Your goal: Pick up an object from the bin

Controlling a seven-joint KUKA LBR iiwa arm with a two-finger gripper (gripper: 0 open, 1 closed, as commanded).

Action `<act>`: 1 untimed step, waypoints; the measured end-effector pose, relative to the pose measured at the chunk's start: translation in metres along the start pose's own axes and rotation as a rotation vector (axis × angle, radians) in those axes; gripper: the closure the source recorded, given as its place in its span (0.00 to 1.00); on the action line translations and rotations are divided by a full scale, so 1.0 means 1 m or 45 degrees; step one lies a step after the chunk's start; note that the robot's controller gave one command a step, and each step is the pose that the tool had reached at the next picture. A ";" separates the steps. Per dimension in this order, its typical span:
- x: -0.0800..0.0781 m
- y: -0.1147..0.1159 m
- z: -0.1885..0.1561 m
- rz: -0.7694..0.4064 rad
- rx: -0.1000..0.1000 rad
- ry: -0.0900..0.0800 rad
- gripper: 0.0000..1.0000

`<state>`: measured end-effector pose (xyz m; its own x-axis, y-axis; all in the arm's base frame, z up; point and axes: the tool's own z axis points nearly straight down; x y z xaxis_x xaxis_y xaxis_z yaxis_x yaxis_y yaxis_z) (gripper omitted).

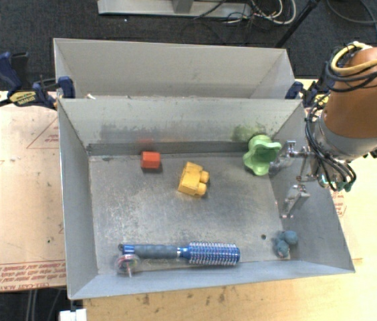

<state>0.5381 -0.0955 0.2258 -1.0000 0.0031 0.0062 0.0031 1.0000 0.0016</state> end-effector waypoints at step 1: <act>-0.017 -0.037 -0.033 -0.459 0.006 -0.014 0.00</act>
Offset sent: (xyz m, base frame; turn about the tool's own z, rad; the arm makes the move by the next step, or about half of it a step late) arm 0.0159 -0.0367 0.0321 -0.3644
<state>0.5553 -0.1331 0.2584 -0.9367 -0.3500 -0.0049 -0.3500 0.9367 -0.0031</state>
